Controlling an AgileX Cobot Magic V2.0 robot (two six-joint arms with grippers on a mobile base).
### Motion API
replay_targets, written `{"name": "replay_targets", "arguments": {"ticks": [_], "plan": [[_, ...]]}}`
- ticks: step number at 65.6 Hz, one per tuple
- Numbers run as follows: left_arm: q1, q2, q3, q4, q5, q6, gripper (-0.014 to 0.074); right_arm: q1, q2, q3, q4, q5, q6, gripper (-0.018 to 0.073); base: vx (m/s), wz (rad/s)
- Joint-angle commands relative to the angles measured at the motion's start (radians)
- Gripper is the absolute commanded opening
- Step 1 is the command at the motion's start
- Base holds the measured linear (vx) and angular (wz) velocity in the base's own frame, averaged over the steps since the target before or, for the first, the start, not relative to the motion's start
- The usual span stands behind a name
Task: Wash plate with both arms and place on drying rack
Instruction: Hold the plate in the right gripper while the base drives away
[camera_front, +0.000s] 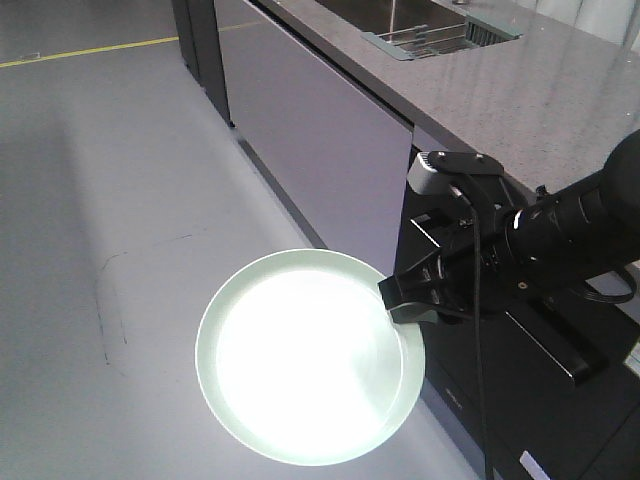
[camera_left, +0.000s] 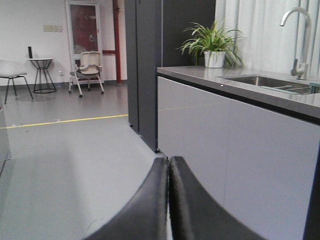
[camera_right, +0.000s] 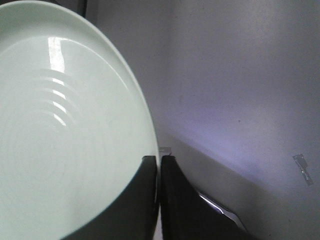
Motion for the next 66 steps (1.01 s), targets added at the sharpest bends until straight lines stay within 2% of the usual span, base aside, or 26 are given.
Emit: {"name": "replay_targets", "arguments": {"ticks": [1, 39, 66], "plan": [[0.001, -0.014, -0.029, -0.010, -0.071, -0.005, -0.0006, -0.002, -0.034, -0.026, 0.034, -0.026, -0.007, -0.0001, -0.05, 0.21], [0.001, -0.014, -0.029, -0.010, -0.071, -0.005, -0.0006, -0.002, -0.034, -0.026, 0.034, -0.026, -0.007, -0.0001, -0.03, 0.17], [0.001, -0.014, -0.029, -0.010, -0.071, -0.005, -0.0006, -0.002, -0.034, -0.026, 0.034, -0.026, -0.007, -0.0001, -0.02, 0.34]]}}
